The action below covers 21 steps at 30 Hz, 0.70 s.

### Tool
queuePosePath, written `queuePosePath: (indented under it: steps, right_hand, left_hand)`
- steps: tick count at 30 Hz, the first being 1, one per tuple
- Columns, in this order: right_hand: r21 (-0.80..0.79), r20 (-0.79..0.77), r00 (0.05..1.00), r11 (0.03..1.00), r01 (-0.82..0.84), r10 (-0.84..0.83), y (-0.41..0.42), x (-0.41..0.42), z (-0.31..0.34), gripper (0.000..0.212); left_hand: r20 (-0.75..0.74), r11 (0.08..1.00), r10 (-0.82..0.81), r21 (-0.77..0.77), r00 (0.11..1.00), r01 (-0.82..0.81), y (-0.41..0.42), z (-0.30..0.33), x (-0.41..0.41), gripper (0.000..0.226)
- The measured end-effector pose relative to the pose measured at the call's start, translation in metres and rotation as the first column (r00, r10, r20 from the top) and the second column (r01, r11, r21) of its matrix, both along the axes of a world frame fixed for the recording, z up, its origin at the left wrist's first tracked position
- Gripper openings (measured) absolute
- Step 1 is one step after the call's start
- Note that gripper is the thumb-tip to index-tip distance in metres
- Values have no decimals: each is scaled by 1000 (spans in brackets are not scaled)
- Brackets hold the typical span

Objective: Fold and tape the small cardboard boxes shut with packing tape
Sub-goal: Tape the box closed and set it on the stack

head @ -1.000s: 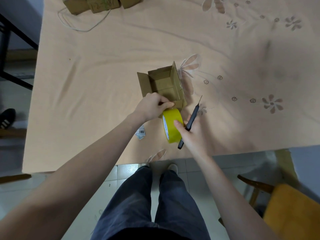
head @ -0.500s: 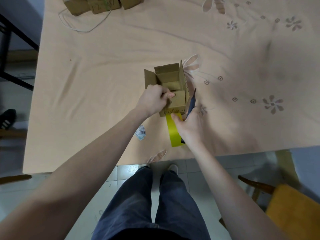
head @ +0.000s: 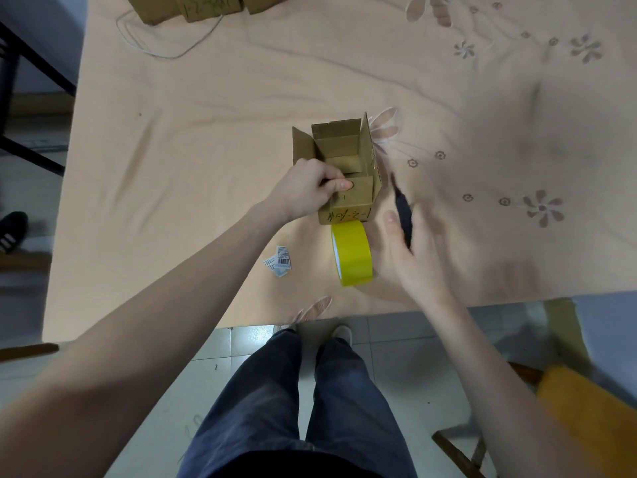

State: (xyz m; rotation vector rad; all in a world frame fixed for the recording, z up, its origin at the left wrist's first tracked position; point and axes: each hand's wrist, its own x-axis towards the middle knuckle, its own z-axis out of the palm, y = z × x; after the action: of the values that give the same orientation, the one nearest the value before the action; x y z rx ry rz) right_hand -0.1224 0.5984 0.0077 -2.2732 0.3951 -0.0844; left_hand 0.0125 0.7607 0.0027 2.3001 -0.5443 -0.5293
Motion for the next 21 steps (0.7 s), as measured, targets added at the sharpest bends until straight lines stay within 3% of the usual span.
queuePosePath:
  steps: [4, 7, 9, 21]
  right_hand:
    - [-75, -177, 926, 933, -352, 334, -22, 8, 15, 37]
    - [-136, -307, 852, 866, -481, 425, -26, 21, 19, 29]
    - [-210, -313, 823, 811, -546, 474, -25, 29, 24, 30]
    - [-422, -275, 848, 736, -530, 453, -11, 58, 28, 34]
  left_hand:
    - [4, 1000, -11, -26, 1000, 11, 1, 2, -1, 22]
    - [10, 999, -17, -28, 1000, 17, 1, 2, -1, 22]
    - [12, 999, -15, -35, 1000, 16, 1, 2, -2, 22]
    - [31, 999, 12, -31, 999, -11, 3, 3, -5, 28]
